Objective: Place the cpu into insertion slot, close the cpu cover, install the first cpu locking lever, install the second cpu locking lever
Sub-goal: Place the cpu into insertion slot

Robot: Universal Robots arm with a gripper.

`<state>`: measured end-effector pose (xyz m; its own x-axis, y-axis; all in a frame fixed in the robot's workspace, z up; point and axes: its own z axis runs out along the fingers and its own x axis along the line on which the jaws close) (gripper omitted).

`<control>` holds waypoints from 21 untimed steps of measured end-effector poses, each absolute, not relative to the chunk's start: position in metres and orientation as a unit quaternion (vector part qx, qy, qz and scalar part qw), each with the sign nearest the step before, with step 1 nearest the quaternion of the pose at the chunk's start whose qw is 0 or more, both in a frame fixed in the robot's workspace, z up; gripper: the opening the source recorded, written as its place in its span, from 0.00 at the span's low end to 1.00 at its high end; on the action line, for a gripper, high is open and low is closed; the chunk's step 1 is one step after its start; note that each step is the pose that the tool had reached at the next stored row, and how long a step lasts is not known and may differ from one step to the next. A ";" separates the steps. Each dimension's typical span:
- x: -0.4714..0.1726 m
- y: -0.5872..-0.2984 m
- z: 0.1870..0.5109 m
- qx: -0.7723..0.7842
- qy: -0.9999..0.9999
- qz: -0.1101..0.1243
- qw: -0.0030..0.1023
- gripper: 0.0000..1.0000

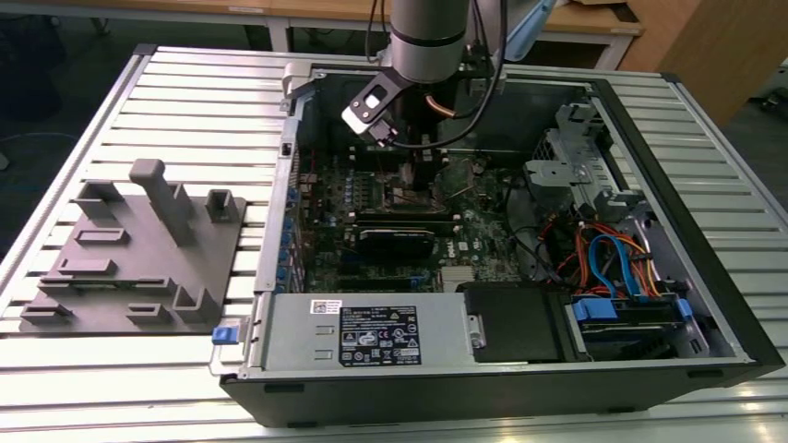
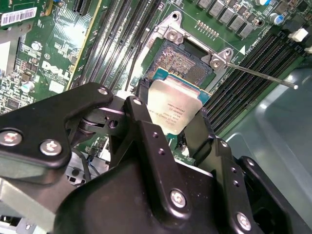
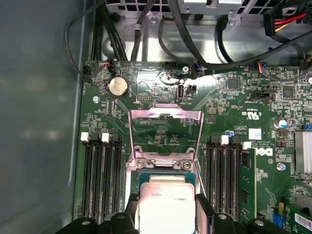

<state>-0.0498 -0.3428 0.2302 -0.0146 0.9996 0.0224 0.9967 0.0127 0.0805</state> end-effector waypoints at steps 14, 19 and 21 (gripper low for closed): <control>-0.050 -0.343 0.229 0.702 0.711 0.037 0.020 0.54; -0.050 -0.343 0.227 0.702 0.711 0.037 0.020 0.54; -0.050 -0.343 0.227 0.702 0.711 0.037 0.020 0.54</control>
<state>-0.0498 -0.3428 0.2272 -0.0146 0.9996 0.0225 0.9967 0.0127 0.0806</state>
